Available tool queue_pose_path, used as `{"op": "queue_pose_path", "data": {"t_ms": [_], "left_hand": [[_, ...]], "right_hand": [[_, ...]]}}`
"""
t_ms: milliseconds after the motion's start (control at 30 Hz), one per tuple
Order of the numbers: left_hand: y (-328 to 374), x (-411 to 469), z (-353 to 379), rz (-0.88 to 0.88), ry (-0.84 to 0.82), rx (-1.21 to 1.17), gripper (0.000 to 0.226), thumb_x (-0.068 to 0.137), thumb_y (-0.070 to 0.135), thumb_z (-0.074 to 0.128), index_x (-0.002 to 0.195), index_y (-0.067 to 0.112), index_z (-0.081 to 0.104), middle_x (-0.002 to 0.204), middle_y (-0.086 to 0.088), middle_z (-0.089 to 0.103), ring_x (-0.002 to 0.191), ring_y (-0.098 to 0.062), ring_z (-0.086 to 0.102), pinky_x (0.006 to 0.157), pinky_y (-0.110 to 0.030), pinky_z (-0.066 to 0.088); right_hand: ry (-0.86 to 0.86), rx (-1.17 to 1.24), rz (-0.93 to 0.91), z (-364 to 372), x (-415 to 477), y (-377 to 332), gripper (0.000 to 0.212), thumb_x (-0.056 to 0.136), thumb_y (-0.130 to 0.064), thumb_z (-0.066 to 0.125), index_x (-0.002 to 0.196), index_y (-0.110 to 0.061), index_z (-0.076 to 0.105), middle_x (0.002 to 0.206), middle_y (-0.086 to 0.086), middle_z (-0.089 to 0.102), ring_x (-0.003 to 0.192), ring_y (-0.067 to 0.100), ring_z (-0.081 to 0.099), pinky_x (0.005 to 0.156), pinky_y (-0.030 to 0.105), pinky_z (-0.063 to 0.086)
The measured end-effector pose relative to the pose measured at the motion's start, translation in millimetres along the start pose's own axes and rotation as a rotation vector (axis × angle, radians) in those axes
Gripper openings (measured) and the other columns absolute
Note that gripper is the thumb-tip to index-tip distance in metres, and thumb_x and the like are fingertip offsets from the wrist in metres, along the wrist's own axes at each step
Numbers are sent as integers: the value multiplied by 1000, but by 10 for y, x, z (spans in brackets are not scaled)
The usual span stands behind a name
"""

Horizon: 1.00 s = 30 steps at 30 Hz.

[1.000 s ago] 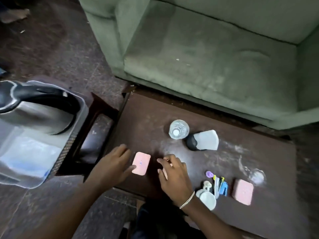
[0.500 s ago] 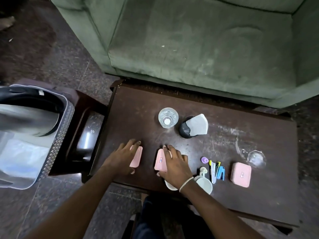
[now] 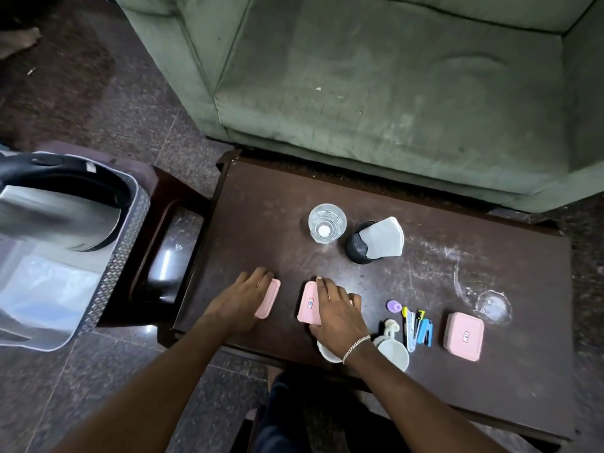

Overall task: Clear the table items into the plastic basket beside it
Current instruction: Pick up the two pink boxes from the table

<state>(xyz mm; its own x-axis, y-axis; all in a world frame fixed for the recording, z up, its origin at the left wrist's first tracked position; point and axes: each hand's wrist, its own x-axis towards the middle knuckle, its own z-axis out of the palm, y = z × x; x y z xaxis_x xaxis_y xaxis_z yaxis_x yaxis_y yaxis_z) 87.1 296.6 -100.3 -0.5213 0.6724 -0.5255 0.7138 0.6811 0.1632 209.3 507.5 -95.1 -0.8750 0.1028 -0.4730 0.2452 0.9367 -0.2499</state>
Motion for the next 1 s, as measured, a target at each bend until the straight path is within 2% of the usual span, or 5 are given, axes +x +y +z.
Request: {"op": "queue_pose_path", "data": {"t_ms": [200,333,467,767,1000], "left_hand": [[-289,-439,-478,-29,118,-83,94,77,29,79,154,6,31,155,-9,35,136,-31,45,112,-40,42],[-726,-1045,-875,-57,266,-58,100,52,33,94,138,-2,56,136,-13,61,125,-29,61,95,-30,53],[-1326,-1688,-1046,-195,257,-170,99,75,31,82,156,6,32,159,-12,34,142,-30,39,117,-36,37],[-2618,-2597,-962,-366,231,-204,101,69,27,87,153,19,32,155,1,31,135,-23,48,104,-39,50],[-3161,-2535,-622,-360,143,-224,104,69,19,91,156,22,33,156,-1,33,131,-24,53,101,-28,45]], "right_hand": [[110,55,-40,-295,-40,-399,95,70,-54,70,151,-13,44,146,4,54,123,26,59,95,45,41],[175,82,-117,-556,65,-1066,103,60,-55,78,149,-12,48,139,4,59,121,28,62,94,47,46],[220,152,-231,-788,218,-1872,106,61,-58,79,151,-15,43,146,0,54,126,25,58,97,46,43],[279,268,-400,-734,562,-3446,101,58,-68,65,144,-19,47,137,-4,55,118,18,56,88,42,42],[225,185,-359,-363,749,-4085,87,63,-71,48,132,-17,50,117,-3,58,108,18,61,88,48,38]]}}
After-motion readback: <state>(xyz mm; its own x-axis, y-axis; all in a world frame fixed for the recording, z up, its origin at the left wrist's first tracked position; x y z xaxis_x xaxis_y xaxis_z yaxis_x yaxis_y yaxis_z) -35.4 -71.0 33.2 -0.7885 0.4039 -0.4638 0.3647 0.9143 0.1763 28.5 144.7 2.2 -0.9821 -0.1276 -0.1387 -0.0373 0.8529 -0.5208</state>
